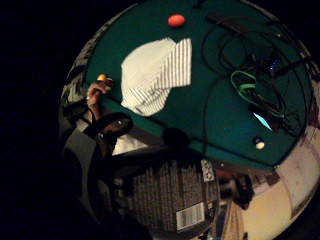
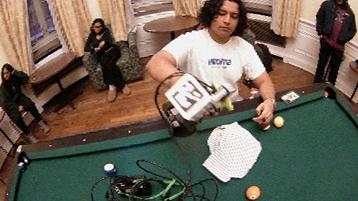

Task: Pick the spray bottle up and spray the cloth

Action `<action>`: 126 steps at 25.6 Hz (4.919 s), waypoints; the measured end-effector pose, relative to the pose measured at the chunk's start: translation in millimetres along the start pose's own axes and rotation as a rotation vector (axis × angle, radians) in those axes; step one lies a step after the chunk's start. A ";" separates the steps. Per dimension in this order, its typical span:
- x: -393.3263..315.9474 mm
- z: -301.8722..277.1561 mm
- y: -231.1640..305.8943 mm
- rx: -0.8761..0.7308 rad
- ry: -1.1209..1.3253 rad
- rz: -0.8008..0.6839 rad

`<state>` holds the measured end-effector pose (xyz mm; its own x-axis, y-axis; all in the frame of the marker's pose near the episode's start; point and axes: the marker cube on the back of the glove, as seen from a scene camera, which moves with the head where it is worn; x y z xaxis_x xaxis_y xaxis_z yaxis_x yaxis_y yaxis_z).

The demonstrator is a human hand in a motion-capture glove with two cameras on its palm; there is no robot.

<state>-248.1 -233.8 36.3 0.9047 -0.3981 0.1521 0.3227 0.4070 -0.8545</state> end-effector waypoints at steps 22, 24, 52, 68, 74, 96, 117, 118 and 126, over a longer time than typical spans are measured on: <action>-20.1 141.6 -112.0 -0.414 0.253 0.267; -21.0 144.9 -113.9 -0.423 0.256 0.269; -47.7 85.9 -95.2 -0.197 0.045 -0.003; -97.2 9.1 -50.0 0.174 -0.280 -0.485; -127.7 3.3 -50.2 0.291 -0.451 -0.659; -296.2 66.2 -238.7 0.515 -0.693 -0.799; -327.7 85.1 -325.1 0.543 -0.837 -0.810; -326.6 86.6 -324.8 0.526 -0.833 -0.802; -303.4 101.6 -317.9 0.391 -0.751 -0.701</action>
<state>-596.8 -158.9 312.2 0.3822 -0.0951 0.9192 0.7772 0.5711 -0.2640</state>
